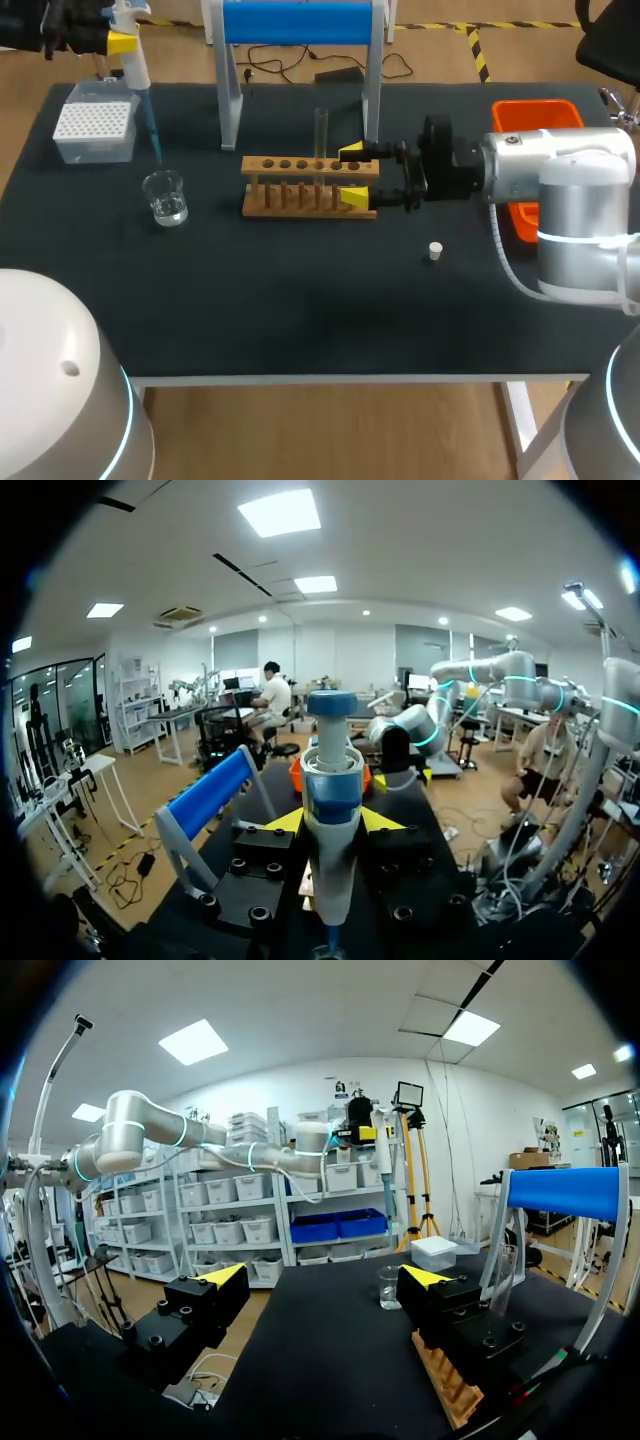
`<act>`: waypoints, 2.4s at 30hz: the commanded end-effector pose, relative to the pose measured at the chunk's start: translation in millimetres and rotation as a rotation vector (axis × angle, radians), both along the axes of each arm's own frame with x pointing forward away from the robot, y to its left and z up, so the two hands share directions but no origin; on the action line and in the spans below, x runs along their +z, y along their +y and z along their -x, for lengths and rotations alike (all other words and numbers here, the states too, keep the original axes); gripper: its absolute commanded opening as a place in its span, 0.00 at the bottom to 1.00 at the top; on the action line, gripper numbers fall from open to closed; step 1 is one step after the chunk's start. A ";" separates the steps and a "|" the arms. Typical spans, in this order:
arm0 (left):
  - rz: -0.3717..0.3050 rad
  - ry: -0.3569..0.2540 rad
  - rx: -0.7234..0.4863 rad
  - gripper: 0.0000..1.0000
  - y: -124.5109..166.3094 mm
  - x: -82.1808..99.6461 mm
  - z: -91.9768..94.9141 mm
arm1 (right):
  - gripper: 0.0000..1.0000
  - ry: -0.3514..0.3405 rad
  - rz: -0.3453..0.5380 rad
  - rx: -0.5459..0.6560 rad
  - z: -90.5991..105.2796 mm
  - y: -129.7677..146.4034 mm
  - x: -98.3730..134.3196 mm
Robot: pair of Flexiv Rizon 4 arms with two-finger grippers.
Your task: Invert the test tube, pick up the pipette, mount the tip to pipette, aspirate from beaker and dispense into the tube, eject the tip, return the pipette, and cap with the stopper.
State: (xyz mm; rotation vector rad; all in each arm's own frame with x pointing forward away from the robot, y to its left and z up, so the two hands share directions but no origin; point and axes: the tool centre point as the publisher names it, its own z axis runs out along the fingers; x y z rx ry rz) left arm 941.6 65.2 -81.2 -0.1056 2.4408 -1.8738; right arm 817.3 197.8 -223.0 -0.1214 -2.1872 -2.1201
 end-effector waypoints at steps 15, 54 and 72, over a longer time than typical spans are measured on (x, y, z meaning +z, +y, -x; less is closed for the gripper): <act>0.000 -0.001 -0.001 0.00 0.3 0.1 -0.3 | 1.00 0.001 0.002 0.001 0.0 -0.3 0.1; 0.000 -0.001 -0.001 0.00 0.3 0.1 -0.3 | 1.00 -0.083 0.443 -0.186 -25.3 158.5 -37.7; 0.000 -0.001 -0.001 0.00 0.3 0.1 -0.3 | 1.00 -0.081 0.461 -0.194 -31.1 178.4 -69.8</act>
